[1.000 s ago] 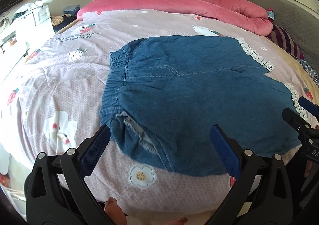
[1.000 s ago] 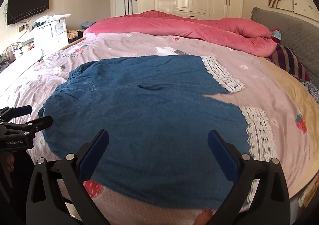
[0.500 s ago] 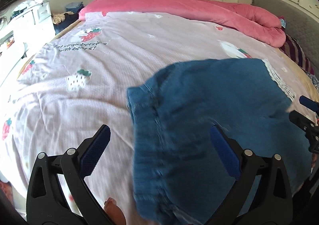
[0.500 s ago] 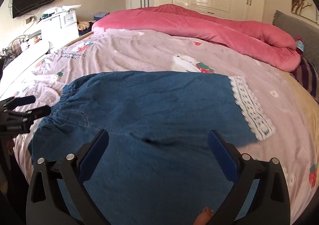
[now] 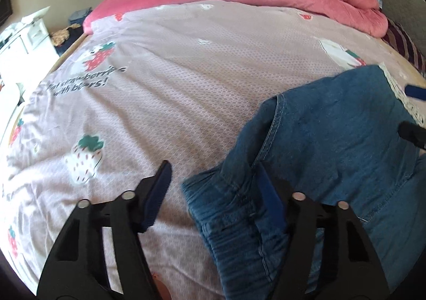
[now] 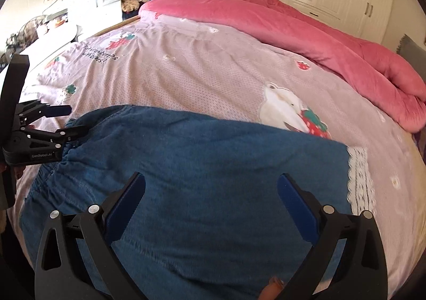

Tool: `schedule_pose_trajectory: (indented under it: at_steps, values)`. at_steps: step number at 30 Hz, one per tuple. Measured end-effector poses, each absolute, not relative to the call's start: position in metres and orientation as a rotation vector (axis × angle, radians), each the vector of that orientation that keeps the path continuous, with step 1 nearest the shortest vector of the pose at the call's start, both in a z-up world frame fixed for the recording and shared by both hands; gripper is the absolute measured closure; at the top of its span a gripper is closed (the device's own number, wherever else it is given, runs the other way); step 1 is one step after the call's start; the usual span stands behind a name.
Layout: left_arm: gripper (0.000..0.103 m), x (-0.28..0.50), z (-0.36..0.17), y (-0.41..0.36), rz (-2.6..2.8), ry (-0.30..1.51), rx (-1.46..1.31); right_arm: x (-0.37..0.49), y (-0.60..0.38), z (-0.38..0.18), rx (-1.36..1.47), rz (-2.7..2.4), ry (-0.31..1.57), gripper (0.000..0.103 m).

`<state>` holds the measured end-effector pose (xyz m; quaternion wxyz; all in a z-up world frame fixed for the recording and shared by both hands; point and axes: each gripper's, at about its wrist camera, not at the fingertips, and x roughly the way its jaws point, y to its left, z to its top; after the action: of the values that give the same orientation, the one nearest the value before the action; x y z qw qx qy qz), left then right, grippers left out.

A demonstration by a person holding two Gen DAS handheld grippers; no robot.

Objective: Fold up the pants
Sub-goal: 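Grasp the waistband with the left tool while the right tool grasps the waistband too, then lift the waistband with both tools and fold it over toward the lace hems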

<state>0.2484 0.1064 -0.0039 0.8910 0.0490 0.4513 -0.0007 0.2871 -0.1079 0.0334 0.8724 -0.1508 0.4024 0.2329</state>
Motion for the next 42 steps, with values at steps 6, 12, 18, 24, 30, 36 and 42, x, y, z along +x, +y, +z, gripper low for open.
schedule_pose_trajectory:
  at_steps: [6,12,18,24,30,36,42]
  values:
    - [0.094,0.259,-0.017,0.105,-0.08,0.952,0.083,0.325,-0.08,0.019,-0.403,0.542,0.876,0.004]
    - [0.098,0.255,-0.002,0.125,-0.109,0.879,-0.029,0.364,-0.06,0.006,-0.52,0.531,0.901,0.004]
    - [0.099,0.241,0.022,0.124,-0.137,0.783,-0.042,0.374,-0.029,-0.003,-0.683,0.693,0.909,0.005]
    - [0.099,0.232,0.031,0.12,-0.169,0.742,-0.034,0.355,-0.009,-0.006,-0.699,0.806,0.927,0.087]
    - [0.098,0.219,0.038,0.119,-0.187,0.715,-0.028,0.33,-0.042,0.027,-0.503,0.743,0.876,0.099]
    - [0.098,0.189,0.052,0.105,-0.211,0.664,0.015,0.275,-0.074,0.059,-0.402,0.697,0.797,0.099]
    - [0.098,0.148,0.065,0.088,-0.236,0.582,0.063,0.205,-0.108,0.08,-0.298,0.704,0.727,0.099]
